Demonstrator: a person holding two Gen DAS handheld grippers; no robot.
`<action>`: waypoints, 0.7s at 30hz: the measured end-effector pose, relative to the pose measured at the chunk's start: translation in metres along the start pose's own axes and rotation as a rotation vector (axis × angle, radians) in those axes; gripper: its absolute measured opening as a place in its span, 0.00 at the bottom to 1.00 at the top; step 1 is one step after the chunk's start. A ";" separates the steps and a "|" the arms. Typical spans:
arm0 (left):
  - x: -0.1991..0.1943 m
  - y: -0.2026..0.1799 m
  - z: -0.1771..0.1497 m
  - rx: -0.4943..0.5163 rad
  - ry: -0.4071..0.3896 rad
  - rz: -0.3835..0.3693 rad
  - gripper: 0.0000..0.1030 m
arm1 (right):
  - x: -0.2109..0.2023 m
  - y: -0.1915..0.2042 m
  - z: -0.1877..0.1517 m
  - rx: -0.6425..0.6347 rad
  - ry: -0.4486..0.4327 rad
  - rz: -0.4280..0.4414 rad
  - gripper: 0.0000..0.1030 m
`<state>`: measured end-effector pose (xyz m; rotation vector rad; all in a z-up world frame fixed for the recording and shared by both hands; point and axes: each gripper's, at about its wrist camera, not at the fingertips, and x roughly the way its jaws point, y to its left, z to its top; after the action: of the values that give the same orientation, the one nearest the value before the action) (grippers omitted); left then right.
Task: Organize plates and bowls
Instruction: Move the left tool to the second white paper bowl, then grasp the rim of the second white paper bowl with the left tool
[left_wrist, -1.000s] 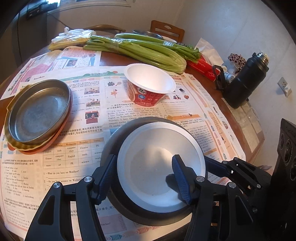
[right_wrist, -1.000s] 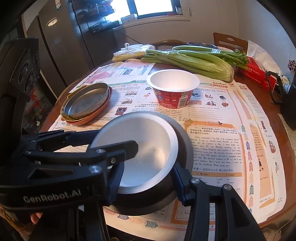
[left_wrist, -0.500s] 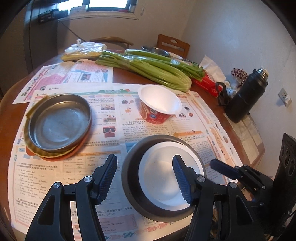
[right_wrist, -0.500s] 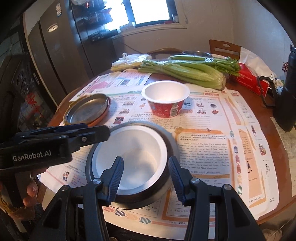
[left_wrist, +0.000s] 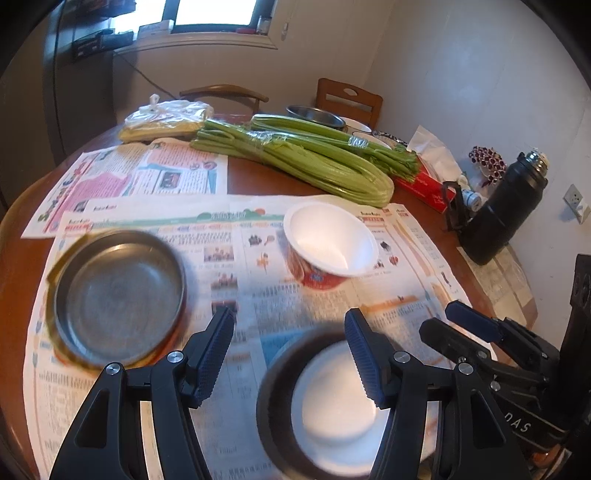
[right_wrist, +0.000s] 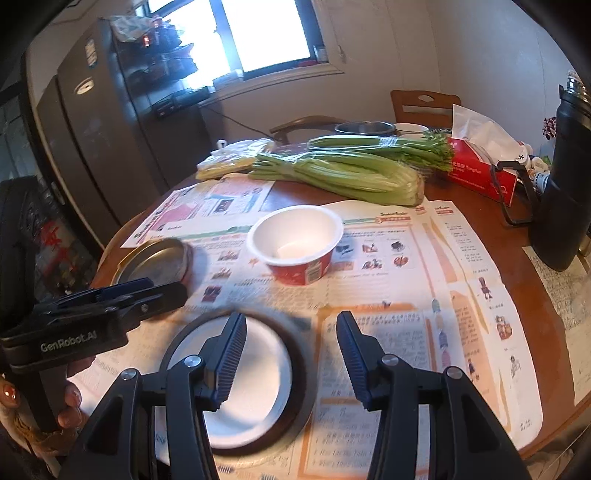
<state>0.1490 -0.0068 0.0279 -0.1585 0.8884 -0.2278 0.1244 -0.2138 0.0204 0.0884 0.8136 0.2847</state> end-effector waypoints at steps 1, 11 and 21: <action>0.006 -0.001 0.007 0.007 0.003 0.005 0.63 | 0.004 -0.002 0.005 0.004 0.001 -0.004 0.49; 0.059 -0.008 0.054 0.049 0.051 0.017 0.63 | 0.059 -0.028 0.046 0.068 0.082 -0.041 0.49; 0.108 -0.007 0.076 0.030 0.127 0.019 0.63 | 0.106 -0.040 0.059 0.073 0.161 -0.056 0.49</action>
<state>0.2738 -0.0389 -0.0041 -0.1090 1.0119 -0.2356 0.2456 -0.2205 -0.0214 0.1117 0.9846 0.2108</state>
